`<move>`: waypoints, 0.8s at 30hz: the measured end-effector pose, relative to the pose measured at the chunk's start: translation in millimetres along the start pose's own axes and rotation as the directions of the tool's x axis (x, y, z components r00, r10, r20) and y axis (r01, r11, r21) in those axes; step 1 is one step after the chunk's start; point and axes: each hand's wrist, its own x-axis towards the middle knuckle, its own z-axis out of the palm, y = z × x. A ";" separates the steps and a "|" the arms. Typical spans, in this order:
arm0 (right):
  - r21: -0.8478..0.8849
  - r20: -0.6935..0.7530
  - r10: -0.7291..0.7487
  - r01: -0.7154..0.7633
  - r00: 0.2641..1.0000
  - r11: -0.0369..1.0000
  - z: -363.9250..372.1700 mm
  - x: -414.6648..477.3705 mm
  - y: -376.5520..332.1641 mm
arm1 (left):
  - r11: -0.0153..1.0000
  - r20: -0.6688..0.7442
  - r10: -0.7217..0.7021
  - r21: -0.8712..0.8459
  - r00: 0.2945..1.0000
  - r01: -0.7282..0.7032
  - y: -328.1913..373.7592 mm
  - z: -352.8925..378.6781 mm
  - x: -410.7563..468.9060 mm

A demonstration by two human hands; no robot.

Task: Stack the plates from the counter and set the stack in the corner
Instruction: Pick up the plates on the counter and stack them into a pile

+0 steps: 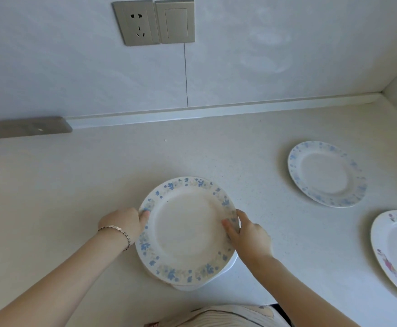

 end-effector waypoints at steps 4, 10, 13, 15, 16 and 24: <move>0.063 0.088 -0.004 -0.001 0.996 0.998 -1.8 5.1 3.1 | 0.996 -0.175 0.004 -0.092 0.985 -0.020 17.9 -3.9 16.5; 0.810 0.180 0.445 -0.389 0.877 0.439 -38.5 49.5 45.5 | 0.871 -0.198 0.214 -0.403 0.956 -0.279 66.6 -6.0 50.2; 0.937 0.332 0.592 -0.328 0.734 -0.119 -64.9 89.7 88.3 | 0.900 -0.154 0.180 -0.373 0.972 -0.225 84.4 -10.1 59.2; 0.914 0.403 0.610 -0.263 0.682 -0.309 -74.6 112.1 113.0 | 0.899 -0.135 0.159 -0.391 0.978 -0.200 90.2 -12.4 63.8; 0.897 0.427 0.611 -0.229 0.667 -0.377 -76.9 121.3 123.4 | 0.892 -0.127 0.152 -0.410 0.980 -0.191 91.3 -12.7 66.0; 0.853 0.415 0.576 -0.080 0.705 -0.517 -65.3 138.9 153.9 | 0.844 -0.107 0.148 -0.505 0.983 -0.182 87.4 -10.1 71.7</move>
